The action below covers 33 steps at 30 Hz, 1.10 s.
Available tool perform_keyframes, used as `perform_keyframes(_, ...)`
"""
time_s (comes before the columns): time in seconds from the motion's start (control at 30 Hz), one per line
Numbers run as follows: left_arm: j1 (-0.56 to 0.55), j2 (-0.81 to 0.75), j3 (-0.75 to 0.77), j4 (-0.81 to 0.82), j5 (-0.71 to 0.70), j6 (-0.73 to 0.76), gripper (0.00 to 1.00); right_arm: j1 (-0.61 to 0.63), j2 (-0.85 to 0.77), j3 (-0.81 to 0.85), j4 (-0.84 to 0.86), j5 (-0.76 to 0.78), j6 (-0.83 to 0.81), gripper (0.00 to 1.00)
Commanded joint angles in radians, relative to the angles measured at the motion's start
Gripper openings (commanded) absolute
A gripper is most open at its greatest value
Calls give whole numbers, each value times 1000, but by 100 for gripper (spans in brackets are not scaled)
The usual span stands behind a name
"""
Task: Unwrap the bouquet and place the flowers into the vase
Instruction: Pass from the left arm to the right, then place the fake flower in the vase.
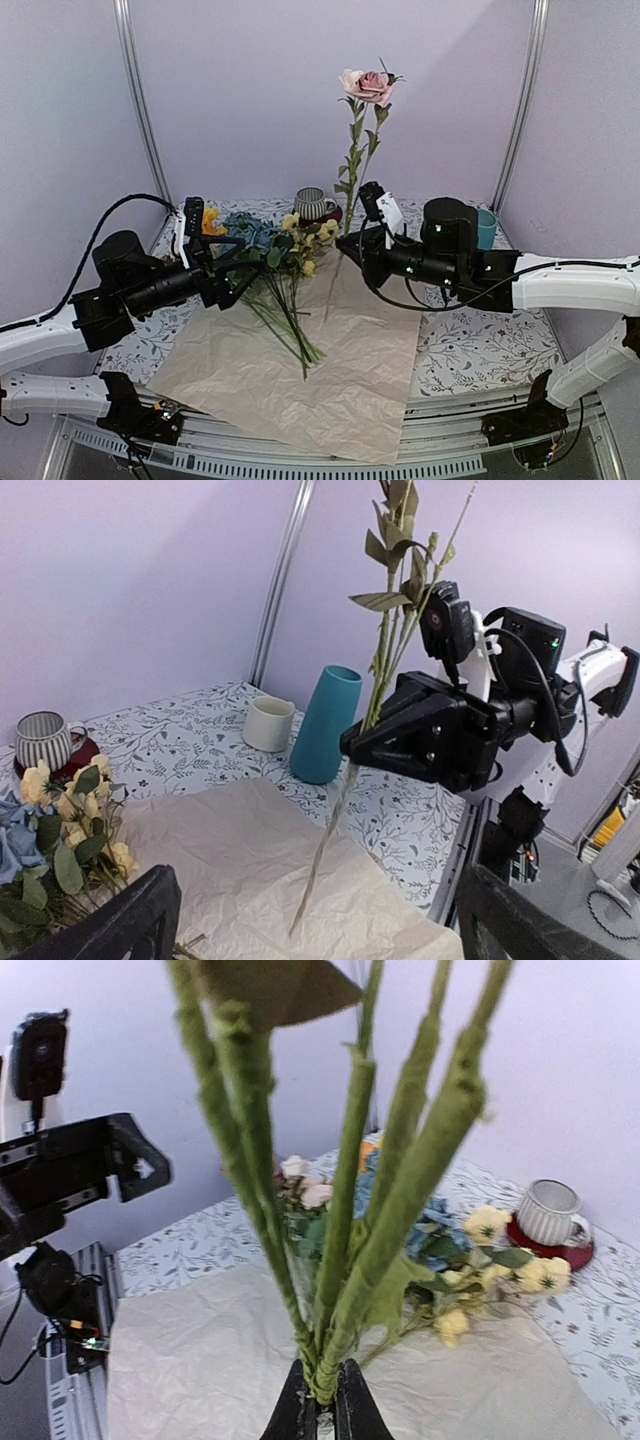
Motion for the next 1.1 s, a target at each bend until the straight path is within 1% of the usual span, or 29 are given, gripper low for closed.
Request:
perform_keyframes(0.0,-1,-19,-8,-45,-74,-8,98,-82,-69,63,-163,142,-47,2)
perform_keyframes(0.17,2,-28,-15,-58,-82,-9,98,-171,-139,143,-260,239,-91,2)
perform_keyframes(0.4,3,-16,-19,-51,-69,-15,98,-265,-220,245,-317,403,-193,3)
perform_keyframes(0.47,3,-14,-20,-53,-69,-15,98,-272,-244,294,-324,482,-228,3)
perform_keyframes(0.53,4,-11,-20,-51,-70,-16,98,-286,-250,326,-340,624,-275,2)
perform_keyframes(0.63,4,4,-22,-37,-63,-19,98,-327,-256,361,-371,730,-326,2)
perform_keyframes(0.8,4,46,-10,-17,-42,-22,98,-389,-295,366,-413,755,-330,2)
perform_keyframes(0.93,4,65,-3,-18,-47,-27,97,-416,-311,348,-466,697,-278,2)
perform_keyframes(1.07,4,63,-4,-18,-47,-31,96,-440,-306,292,-463,652,-221,2)
